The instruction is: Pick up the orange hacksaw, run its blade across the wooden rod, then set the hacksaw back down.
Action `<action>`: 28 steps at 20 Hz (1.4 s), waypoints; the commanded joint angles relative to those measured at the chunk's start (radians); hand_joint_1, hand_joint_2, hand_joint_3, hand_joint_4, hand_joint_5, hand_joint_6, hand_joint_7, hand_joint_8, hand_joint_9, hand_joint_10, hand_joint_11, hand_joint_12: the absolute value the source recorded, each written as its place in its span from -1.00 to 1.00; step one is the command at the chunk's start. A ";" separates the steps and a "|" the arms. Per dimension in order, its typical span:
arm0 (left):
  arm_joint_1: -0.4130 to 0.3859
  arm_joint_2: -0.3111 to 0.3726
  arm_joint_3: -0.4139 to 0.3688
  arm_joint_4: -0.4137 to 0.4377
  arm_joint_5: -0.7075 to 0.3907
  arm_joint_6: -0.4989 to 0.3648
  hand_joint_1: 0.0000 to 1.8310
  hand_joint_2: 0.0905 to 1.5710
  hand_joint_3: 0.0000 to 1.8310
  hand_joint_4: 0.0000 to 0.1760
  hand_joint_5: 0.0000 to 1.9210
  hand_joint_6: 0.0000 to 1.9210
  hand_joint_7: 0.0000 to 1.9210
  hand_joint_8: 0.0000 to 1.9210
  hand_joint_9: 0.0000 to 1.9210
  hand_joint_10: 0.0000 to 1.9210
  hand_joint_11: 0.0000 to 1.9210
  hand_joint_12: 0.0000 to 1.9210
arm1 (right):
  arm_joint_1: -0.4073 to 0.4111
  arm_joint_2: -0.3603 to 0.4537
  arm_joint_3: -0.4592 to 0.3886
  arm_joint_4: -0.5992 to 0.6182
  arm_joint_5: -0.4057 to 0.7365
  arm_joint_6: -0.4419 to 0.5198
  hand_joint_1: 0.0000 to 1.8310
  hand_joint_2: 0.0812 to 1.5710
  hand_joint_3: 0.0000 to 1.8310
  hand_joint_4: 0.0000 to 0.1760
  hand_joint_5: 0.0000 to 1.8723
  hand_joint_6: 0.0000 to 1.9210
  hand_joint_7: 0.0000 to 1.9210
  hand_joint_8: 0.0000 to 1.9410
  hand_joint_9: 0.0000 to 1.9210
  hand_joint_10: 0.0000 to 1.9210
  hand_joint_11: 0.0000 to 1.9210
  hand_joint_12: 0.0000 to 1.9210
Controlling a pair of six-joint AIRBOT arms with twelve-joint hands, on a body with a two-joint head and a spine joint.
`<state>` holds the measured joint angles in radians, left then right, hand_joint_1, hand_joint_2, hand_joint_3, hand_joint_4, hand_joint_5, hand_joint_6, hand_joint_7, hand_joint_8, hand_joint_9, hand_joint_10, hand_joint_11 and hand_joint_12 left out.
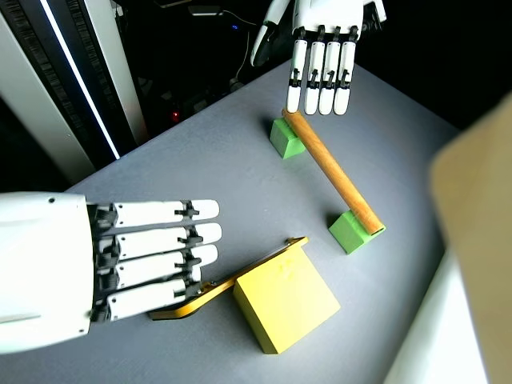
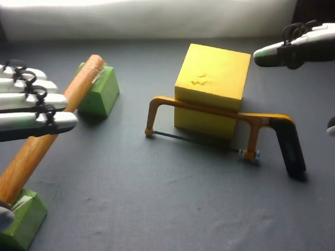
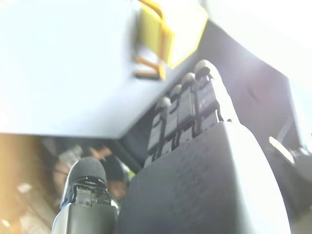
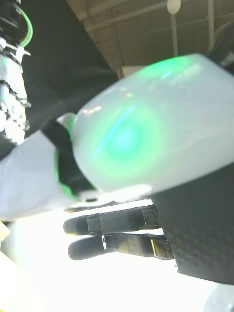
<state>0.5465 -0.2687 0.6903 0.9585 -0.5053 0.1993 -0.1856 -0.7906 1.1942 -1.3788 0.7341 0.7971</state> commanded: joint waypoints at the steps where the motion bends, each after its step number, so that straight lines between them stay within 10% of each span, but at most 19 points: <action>1: -0.002 0.016 -0.002 -0.038 -0.040 -0.013 -1.00 0.53 -0.99 -1.00 -0.96 -0.99 -0.96 -0.99 -0.99 -1.00 -0.97 -0.96 | 0.009 0.006 0.001 0.074 0.050 0.008 0.32 0.36 -1.00 -1.00 -0.73 -0.99 -0.76 -0.99 -0.71 -1.00 -0.95 0.03; 8: 0.130 0.062 -0.042 -0.039 -0.054 -0.050 -1.00 0.53 -1.00 -1.00 -0.98 -1.00 -0.99 -1.00 -1.00 -1.00 -0.98 -0.96 | 0.001 -0.001 -0.003 0.074 0.056 0.105 0.31 0.38 -0.99 -1.00 -0.73 -1.00 -0.77 -1.00 -0.73 -1.00 -0.93 0.00; 21: 0.225 0.046 -0.142 -0.130 0.096 0.031 -1.00 0.54 -1.00 -1.00 -0.98 -1.00 -0.99 -1.00 -1.00 -1.00 -1.00 -0.94 | -0.112 0.037 -0.007 0.077 -0.188 0.780 0.31 0.36 -1.00 -1.00 -0.74 -1.00 -0.75 -1.00 -0.70 -1.00 -0.91 0.01; 28: 0.233 -0.010 -0.103 -0.155 0.184 0.056 -1.00 0.55 -1.00 -1.00 -0.99 -1.00 -1.00 -1.00 -1.00 -1.00 -1.00 -1.00 | -0.202 0.055 0.018 0.264 -0.256 0.702 0.34 0.35 -1.00 -1.00 -0.72 -1.00 -0.74 -1.00 -0.70 -1.00 -0.95 0.00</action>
<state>0.7891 -0.2844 0.5865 0.8246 -0.2905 0.2539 -0.3992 -0.7437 1.2102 -1.1637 0.4324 1.4910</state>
